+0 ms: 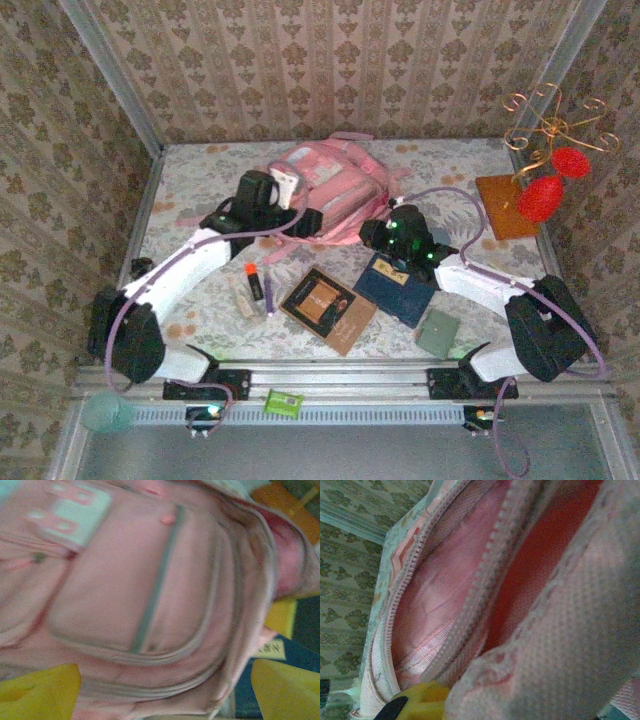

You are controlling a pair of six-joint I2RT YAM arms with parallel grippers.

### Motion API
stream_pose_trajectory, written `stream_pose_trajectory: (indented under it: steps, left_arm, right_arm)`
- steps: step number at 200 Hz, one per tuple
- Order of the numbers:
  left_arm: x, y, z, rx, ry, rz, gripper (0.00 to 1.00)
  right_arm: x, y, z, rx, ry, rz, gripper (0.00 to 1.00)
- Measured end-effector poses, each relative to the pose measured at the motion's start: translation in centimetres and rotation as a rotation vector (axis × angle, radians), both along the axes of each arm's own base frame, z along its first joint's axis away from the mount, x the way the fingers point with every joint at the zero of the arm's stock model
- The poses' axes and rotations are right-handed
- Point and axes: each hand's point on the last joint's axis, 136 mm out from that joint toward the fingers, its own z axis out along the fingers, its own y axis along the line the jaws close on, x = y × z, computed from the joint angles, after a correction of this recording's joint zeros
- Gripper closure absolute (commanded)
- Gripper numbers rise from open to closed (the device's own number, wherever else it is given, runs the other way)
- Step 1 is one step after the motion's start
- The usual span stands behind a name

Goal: Pack books, pencil case, and school supplies into a backpack

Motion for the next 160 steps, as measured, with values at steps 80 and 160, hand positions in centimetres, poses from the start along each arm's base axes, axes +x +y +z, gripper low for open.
stream_pose_trajectory:
  steps: [80, 160]
  left_arm:
    - [0.5, -7.1, -1.6, 0.04, 0.025, -0.268, 0.16]
    - [1.4, -9.9, -4.2, 0.046, 0.113, -0.337, 0.33]
  right_arm:
    - [-0.1, 0.5, -0.2, 0.014, -0.017, 0.015, 1.0]
    - [-0.5, 0.7, -0.7, 0.019, -0.004, 0.015, 1.0]
